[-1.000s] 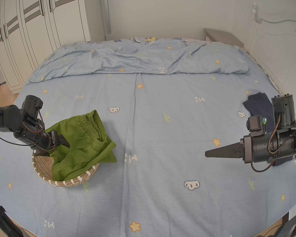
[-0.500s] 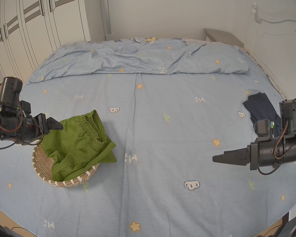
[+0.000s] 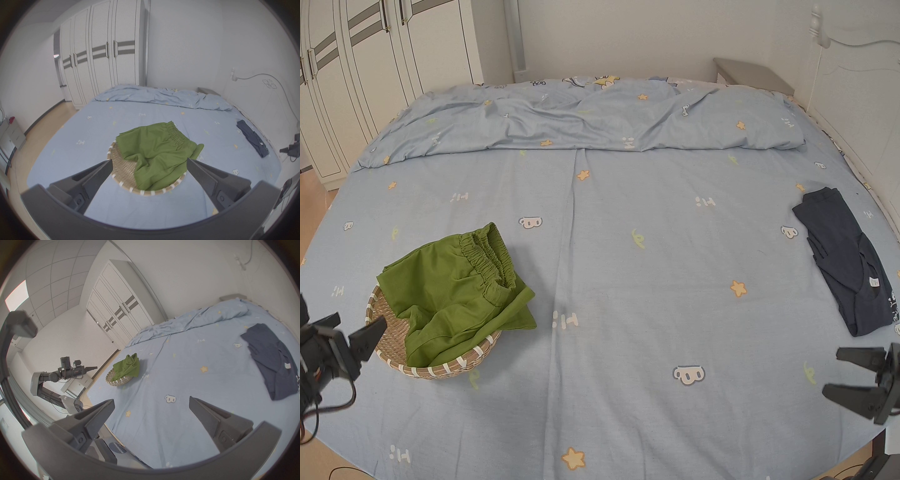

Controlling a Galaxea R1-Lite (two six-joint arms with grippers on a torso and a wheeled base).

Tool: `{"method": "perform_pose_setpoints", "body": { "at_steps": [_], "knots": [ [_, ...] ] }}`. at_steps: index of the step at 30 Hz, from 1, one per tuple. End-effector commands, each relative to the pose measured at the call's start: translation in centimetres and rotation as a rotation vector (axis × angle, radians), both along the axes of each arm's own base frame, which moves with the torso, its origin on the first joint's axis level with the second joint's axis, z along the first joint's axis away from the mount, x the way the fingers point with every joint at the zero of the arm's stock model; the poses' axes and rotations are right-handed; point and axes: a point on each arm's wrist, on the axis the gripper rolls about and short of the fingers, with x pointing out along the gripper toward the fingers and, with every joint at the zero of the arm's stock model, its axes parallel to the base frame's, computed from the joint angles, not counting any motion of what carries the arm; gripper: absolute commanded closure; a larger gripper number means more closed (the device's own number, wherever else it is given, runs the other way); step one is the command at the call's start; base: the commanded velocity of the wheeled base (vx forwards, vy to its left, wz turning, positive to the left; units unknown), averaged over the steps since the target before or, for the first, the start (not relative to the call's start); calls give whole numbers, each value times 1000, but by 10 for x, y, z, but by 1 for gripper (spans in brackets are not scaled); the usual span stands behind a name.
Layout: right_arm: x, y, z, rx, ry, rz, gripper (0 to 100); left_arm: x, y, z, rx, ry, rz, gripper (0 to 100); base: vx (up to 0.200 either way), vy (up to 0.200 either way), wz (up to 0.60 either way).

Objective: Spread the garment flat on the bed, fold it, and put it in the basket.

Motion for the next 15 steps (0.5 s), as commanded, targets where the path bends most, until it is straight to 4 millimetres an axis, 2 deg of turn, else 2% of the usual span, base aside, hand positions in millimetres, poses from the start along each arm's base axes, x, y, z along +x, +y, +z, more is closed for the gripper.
{"method": "perform_pose_setpoints", "body": {
  "at_steps": [1, 4, 7, 9, 11, 15],
  "knots": [
    [-66, -23, -52, 20, -152, -120, 0, -75, 19, -50, 42, -232, 117, 0, 0, 0, 0],
    [-81, -26, -56, 53, -147, -132, 0, -94, 21, -63, 8, -321, 143, 0, 0, 0, 0],
    [-90, -28, -60, 65, -164, -139, 0, -105, 21, -77, -18, -374, 151, 0, 0, 0, 0],
    [-91, -28, -62, 66, -165, -139, 0, -107, 20, -82, -27, -386, 147, 0, 0, 0, 0],
    [-96, -29, -68, 66, -167, -137, 0, -114, 19, -96, -45, -415, 132, 0, 0, 0, 0],
    [-101, -31, -76, 68, -171, -133, 0, -119, 19, -108, -102, -374, 140, 0, 0, 0, 0]
  ]
}}
